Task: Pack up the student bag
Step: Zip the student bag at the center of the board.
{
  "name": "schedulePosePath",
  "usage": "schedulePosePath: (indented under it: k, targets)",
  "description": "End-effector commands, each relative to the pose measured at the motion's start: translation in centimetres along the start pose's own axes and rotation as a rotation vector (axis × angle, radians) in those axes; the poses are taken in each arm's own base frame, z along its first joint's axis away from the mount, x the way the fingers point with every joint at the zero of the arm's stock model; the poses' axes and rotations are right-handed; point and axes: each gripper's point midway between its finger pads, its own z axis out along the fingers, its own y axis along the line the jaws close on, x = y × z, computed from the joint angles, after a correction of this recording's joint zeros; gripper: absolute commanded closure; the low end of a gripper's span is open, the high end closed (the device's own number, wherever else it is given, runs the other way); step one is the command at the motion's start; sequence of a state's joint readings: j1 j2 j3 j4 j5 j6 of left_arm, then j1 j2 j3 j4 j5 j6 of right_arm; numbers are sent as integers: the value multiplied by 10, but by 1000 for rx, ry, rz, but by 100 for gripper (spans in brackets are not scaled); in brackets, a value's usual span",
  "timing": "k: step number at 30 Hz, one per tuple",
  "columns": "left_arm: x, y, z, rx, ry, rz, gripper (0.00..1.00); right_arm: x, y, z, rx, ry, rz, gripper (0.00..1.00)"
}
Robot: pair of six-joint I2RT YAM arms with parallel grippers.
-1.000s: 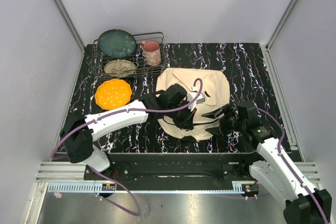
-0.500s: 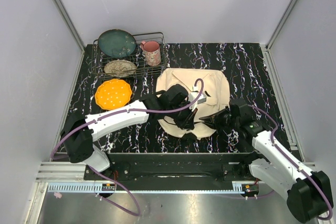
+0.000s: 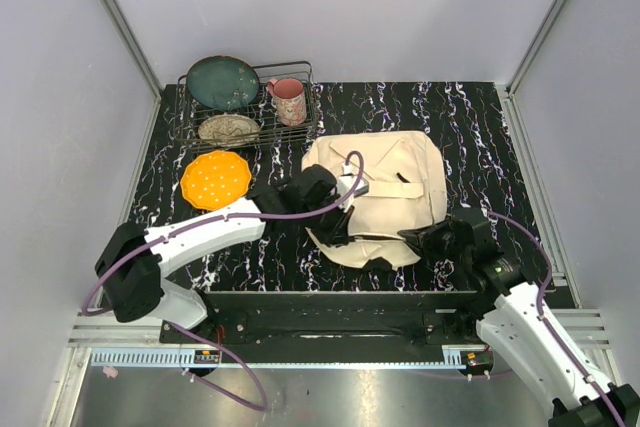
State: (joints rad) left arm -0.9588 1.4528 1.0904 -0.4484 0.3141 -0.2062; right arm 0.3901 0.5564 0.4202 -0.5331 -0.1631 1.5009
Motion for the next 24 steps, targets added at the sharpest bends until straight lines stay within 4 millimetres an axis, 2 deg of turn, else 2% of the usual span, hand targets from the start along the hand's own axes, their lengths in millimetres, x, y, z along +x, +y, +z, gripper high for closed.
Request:
schedulePosePath:
  k: [1,4,9,12,14,16,18,19,20,22,24]
  targets:
    - [12,25,-22,-77,-24,-44,100,-33,-4,3,34,-157,-2,100]
    - [21,39,-29,-122,-21,-62,100,-40,-1,3,48,-170,-37,100]
    - [38,67,-37,-217,-2,-117,100,-65,-1,-2,74,-221,-73,100]
    - [37,72,-39,-239,-5,-114,100,-77,-6,-4,92,-247,-82,100]
    - [30,67,-37,-203,-20,-102,100,-76,-1,-5,84,-239,-115,94]
    - [21,55,-33,-141,-31,-99,100,-72,12,-6,50,-209,-185,86]
    - [10,46,-28,-85,-51,-91,100,-69,22,-8,31,-182,-251,64]
    - [6,44,-27,-74,-55,-86,100,-68,24,-8,30,-176,-267,57]
    - [2,42,-26,-68,-59,-80,100,-68,25,-9,33,-172,-280,45]
    - [-10,37,-25,-53,-70,-62,100,-67,29,-10,28,-163,-306,33]
    - [-22,34,-24,-47,-88,-49,100,-65,37,-13,11,-155,-336,27]
